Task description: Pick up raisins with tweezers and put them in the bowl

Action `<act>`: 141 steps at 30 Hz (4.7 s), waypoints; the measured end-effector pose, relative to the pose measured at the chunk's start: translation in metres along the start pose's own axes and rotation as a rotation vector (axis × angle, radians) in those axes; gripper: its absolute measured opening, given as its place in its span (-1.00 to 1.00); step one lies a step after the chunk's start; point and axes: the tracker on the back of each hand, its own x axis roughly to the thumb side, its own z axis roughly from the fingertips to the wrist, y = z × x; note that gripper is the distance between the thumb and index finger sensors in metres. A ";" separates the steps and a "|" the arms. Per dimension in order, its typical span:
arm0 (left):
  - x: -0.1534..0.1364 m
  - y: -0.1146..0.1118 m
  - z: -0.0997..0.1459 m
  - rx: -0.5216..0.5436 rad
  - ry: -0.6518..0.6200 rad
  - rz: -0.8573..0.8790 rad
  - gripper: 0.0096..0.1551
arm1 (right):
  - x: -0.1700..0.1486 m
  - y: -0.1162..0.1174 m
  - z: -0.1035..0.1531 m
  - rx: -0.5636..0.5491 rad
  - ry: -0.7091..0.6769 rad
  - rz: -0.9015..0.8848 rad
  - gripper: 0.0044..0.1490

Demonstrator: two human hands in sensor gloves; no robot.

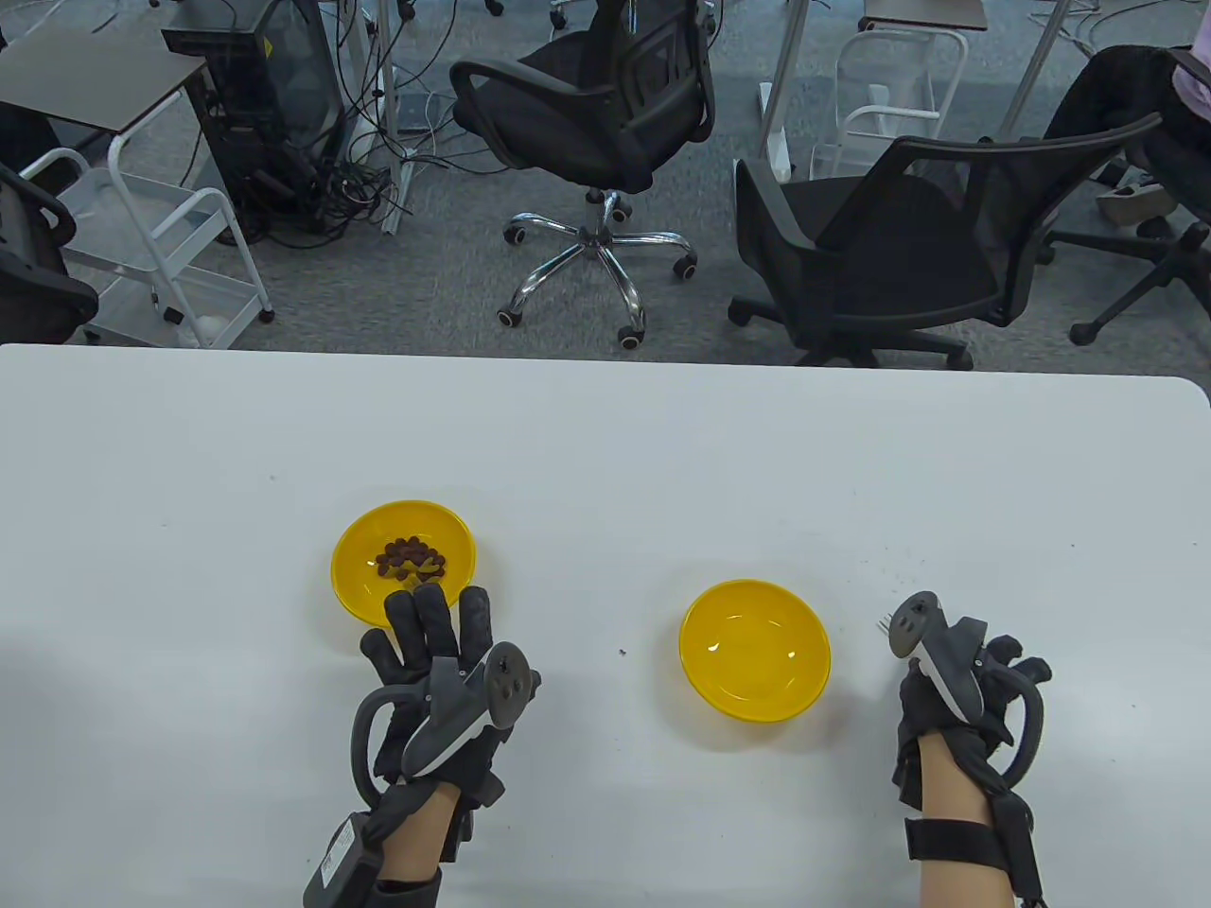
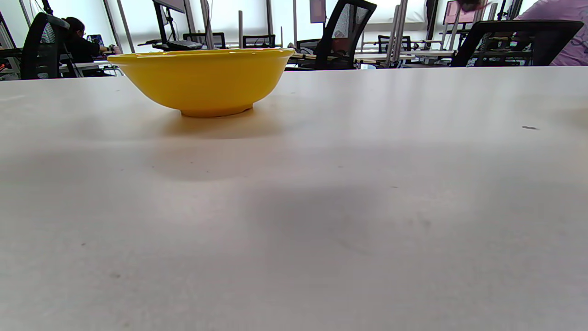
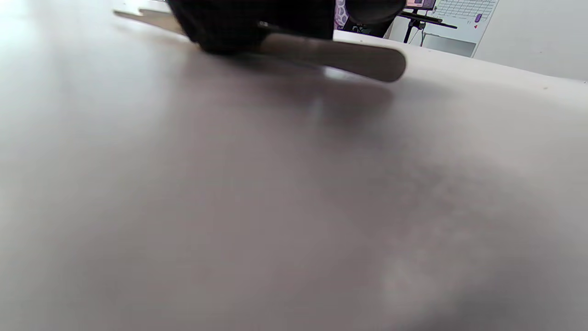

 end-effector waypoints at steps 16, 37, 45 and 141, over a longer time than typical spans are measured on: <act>0.001 0.000 0.000 0.000 -0.002 -0.008 0.17 | -0.001 -0.011 0.015 -0.158 -0.061 -0.026 -0.43; -0.002 -0.002 -0.003 -0.051 0.027 -0.020 0.19 | 0.038 -0.063 0.106 -0.528 -0.565 -0.272 -0.36; -0.012 -0.006 -0.010 -0.084 0.063 0.018 0.18 | 0.047 -0.060 0.117 -0.524 -0.622 -0.230 -0.37; 0.035 0.008 0.015 0.067 -0.171 0.570 -0.32 | 0.090 -0.053 0.196 -0.640 -0.962 -0.014 -0.41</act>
